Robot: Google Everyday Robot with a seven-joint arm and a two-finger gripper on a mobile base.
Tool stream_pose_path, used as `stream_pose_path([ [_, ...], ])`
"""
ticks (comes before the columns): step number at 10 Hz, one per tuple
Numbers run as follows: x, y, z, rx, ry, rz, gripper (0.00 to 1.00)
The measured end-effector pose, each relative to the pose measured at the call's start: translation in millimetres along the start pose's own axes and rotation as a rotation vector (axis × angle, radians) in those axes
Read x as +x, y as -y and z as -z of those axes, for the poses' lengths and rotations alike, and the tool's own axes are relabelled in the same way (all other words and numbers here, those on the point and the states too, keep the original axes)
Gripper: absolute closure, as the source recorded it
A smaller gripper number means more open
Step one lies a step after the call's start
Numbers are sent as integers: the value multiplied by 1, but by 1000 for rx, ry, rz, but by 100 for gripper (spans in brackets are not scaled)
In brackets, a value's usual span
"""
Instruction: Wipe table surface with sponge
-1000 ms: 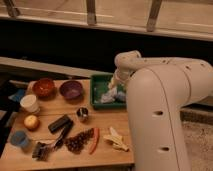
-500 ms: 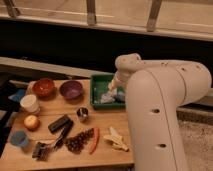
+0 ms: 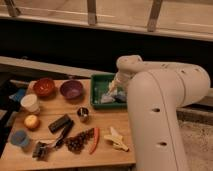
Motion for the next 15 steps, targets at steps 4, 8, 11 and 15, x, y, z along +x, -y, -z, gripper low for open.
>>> stream_pose_path([
  [4,-1,5,4,-182,16,0,38],
  [8,0,1,0,-99,9,45,38],
  [11,1,6,-6,-35,-3,55,38],
  [15,0,20,-3,24,6,62,38],
])
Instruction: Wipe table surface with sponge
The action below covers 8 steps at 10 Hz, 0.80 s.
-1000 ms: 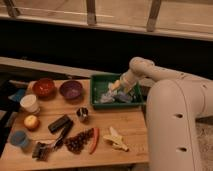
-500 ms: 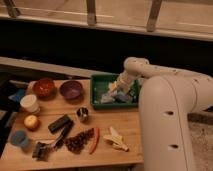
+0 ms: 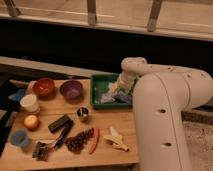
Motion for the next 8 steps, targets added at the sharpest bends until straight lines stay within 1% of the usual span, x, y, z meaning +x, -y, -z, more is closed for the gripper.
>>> stream_pose_path([
  [4,7,20,9,23,17,-38,38],
  [6,16,31,12,36,13,-70,38],
  [8,25,40,11,41,9,-111,38],
])
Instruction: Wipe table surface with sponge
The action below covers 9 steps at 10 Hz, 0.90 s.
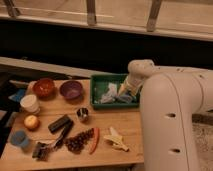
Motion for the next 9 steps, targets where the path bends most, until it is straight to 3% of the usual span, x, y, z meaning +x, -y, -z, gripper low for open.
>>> stream_pose_path([
  [5,16,29,-17,7,-26,-97,38],
  [9,16,34,-32,-23,-46,-134,38],
])
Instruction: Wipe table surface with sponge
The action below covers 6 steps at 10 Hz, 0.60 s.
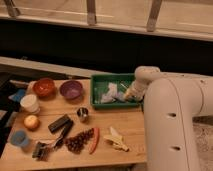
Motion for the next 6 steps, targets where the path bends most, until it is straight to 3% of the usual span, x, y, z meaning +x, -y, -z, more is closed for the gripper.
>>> stream_pose_path([
  [2,0,-1,-3,-15,2,3,51],
  [6,-4,-16,1,-65,31,20,93],
])
